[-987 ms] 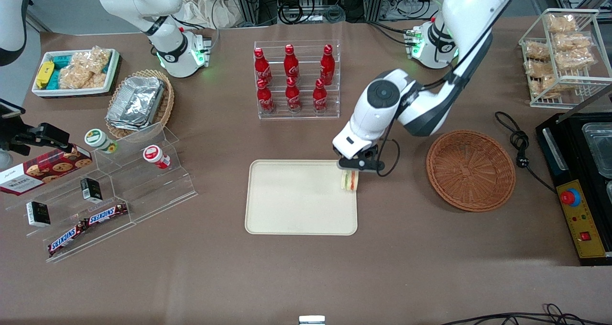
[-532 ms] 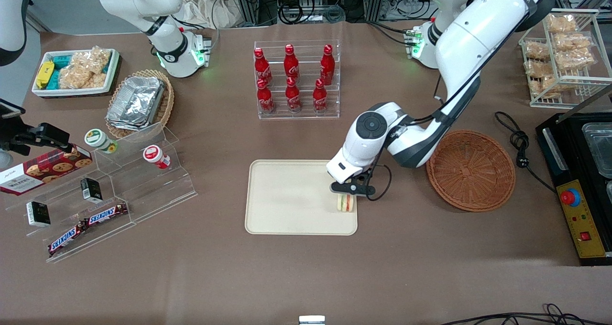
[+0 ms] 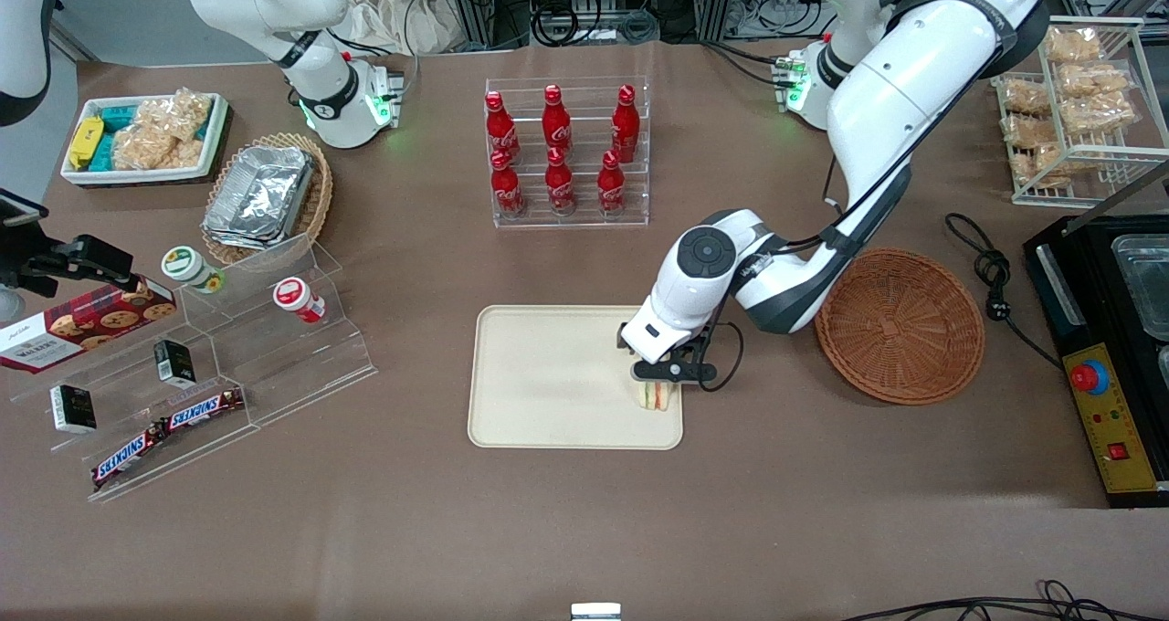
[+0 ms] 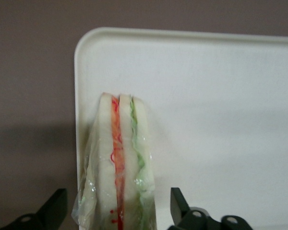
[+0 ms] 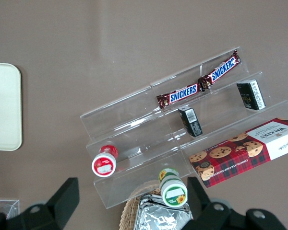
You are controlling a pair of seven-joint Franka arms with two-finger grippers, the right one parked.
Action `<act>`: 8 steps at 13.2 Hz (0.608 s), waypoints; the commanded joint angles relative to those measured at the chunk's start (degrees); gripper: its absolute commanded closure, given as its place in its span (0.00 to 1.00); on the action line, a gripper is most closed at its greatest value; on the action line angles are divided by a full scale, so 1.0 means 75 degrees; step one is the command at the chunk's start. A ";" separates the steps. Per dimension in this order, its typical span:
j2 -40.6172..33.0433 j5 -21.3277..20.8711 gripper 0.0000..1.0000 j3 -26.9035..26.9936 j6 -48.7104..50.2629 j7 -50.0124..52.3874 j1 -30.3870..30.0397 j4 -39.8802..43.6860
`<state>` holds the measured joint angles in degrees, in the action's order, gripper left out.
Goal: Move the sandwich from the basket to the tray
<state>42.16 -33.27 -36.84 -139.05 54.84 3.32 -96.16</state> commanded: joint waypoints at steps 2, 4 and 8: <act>-0.1469 0.0042 0.01 -0.0172 0.1297 0.0282 -0.0510 -0.0081; -0.2138 0.0555 0.01 -0.0792 0.2001 0.0083 -0.1247 -0.0081; -0.3357 0.2370 0.01 -0.1545 0.3980 -0.1742 -0.2725 0.0362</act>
<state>21.32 -20.76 -46.85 -114.58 47.59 -12.67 -94.23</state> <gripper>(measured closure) 0.009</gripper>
